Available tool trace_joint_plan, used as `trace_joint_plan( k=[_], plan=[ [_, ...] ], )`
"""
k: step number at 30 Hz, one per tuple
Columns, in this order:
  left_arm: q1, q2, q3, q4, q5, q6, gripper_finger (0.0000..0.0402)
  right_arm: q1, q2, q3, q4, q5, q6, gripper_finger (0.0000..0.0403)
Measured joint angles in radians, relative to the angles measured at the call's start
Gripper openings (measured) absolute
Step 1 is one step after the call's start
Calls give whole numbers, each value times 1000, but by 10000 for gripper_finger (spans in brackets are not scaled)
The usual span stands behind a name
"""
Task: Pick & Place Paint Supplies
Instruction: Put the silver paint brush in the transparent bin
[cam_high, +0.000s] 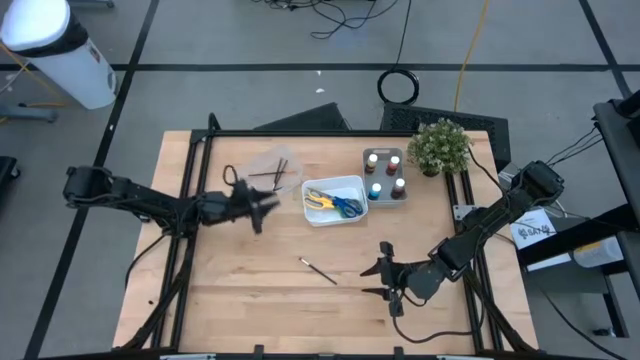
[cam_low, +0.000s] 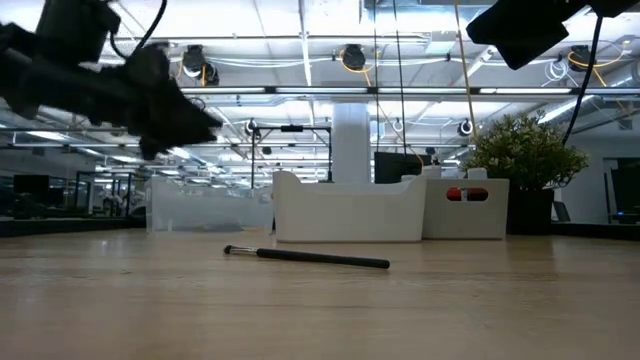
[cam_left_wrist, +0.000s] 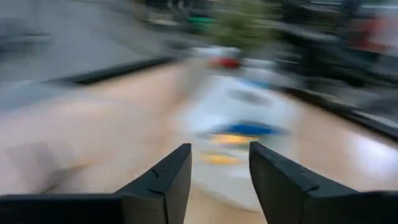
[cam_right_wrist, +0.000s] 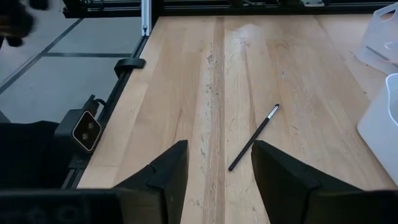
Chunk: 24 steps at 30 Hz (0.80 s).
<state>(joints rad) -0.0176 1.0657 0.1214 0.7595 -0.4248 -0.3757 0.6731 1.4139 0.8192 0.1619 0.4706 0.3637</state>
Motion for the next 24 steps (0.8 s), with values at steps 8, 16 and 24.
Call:
trace_joint_plan(
  k=[8,16,24],
  plan=[
    [-227,93,201,-188,238,84,177,0,0,-1,9,0,1,161],
    [-340,432,394,-293,113,130,177,-2,73,-1,261,-31,-61,158],
    [-316,633,512,-418,225,227,176,-6,106,-1,346,-86,-123,155]
  ],
)
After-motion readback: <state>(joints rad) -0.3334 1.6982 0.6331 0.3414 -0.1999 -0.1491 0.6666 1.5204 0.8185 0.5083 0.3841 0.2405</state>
